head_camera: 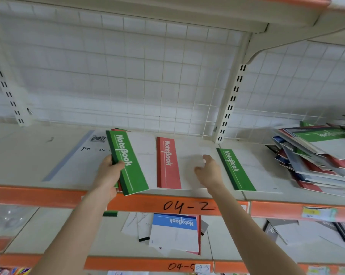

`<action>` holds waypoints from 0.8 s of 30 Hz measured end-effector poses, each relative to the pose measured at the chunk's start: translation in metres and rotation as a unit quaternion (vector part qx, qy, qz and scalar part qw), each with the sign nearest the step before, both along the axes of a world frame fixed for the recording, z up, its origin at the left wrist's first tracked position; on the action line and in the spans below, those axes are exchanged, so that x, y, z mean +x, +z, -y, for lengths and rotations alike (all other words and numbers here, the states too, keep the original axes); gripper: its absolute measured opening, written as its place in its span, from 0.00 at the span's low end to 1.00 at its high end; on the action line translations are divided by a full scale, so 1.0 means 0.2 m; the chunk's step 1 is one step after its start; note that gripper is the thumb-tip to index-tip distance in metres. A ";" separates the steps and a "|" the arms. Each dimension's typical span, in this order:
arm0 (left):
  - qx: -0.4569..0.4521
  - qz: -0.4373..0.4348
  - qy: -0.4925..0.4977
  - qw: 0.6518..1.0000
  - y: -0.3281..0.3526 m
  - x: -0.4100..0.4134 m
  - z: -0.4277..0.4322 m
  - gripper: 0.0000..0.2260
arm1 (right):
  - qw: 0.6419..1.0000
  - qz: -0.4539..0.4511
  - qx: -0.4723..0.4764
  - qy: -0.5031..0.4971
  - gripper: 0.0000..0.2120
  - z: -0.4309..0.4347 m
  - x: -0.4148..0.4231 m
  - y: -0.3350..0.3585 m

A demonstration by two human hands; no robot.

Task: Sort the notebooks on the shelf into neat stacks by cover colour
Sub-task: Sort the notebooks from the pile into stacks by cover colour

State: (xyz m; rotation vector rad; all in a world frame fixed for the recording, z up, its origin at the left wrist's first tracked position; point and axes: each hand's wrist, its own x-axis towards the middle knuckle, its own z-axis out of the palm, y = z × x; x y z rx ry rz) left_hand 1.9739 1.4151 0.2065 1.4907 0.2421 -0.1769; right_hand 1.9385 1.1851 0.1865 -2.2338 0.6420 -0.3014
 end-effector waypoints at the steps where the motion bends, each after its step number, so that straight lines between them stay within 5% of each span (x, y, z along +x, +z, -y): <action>1: -0.003 0.001 0.013 1.000 0.00 0.01 -0.05 0.09 | 0.999 -0.016 -0.048 0.005 0.23 -0.01 0.01 0.00; 8: -0.005 -0.021 0.052 0.998 -0.01 0.01 -0.32 0.12 | 0.981 -0.096 -0.159 0.052 0.12 -0.13 0.13 -0.03; 15: -0.038 -0.045 0.049 0.997 0.01 -0.03 -0.42 0.12 | 0.966 -0.125 -0.198 0.113 0.12 -0.28 0.16 -0.06; 24: -0.032 -0.035 0.018 0.999 0.02 -0.02 -0.36 0.09 | 0.966 -0.026 -0.224 0.129 0.11 -0.25 0.14 -0.06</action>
